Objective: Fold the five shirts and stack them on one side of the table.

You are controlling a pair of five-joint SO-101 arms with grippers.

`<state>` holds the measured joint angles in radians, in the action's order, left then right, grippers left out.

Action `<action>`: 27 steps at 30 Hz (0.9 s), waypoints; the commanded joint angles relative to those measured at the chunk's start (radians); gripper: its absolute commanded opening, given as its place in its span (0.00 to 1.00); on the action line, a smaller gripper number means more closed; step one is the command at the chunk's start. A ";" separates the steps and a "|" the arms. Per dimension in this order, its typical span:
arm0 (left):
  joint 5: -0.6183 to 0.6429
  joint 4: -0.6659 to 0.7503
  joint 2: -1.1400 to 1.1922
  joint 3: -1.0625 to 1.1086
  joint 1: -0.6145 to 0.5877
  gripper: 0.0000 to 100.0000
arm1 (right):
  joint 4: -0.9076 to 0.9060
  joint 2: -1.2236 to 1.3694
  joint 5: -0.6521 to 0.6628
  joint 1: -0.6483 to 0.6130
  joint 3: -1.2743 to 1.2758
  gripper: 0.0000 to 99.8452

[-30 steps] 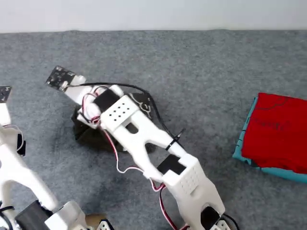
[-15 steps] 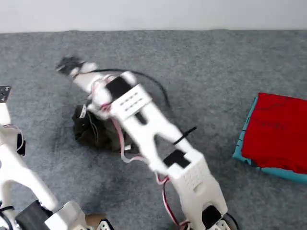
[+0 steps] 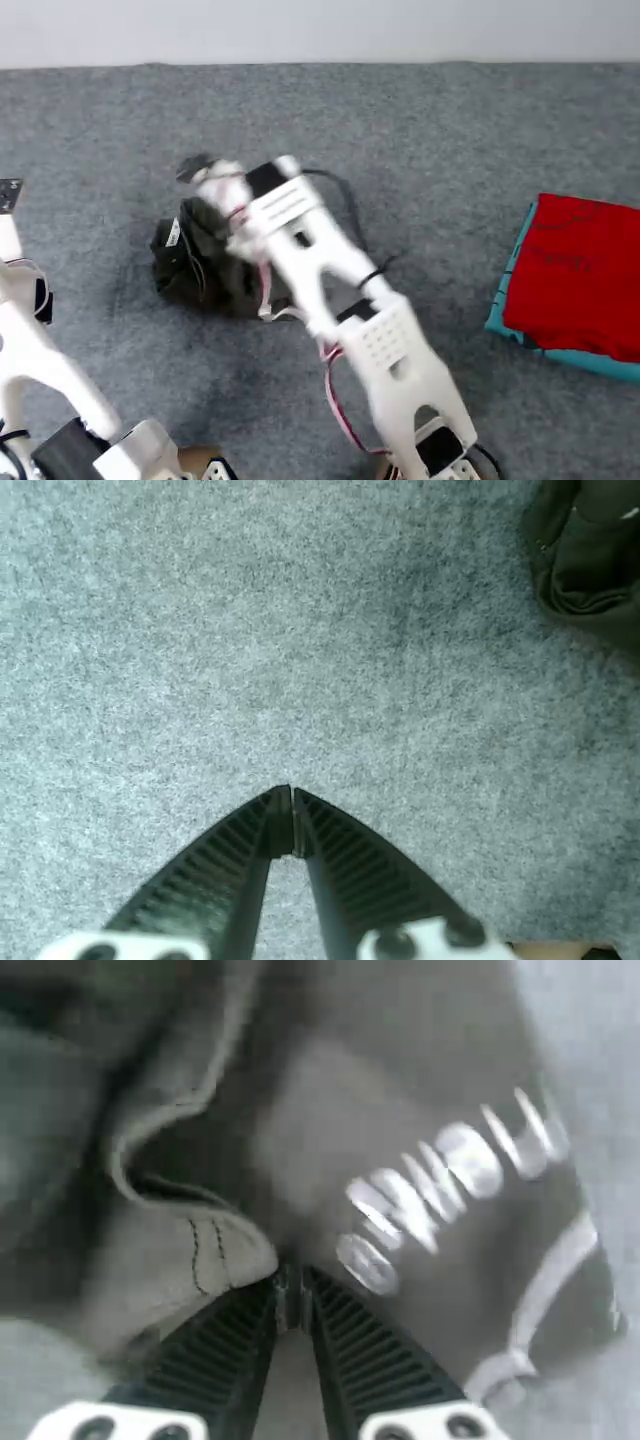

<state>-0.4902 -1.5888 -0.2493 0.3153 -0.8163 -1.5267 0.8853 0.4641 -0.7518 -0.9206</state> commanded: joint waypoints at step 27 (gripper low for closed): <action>0.390 -0.071 -0.031 -0.030 0.555 0.17 | -0.271 -0.386 -0.150 0.341 -0.103 0.01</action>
<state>-0.1634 -1.6517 -0.2493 0.3153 -0.3544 -1.7568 0.6383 0.3445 -0.4803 -1.1216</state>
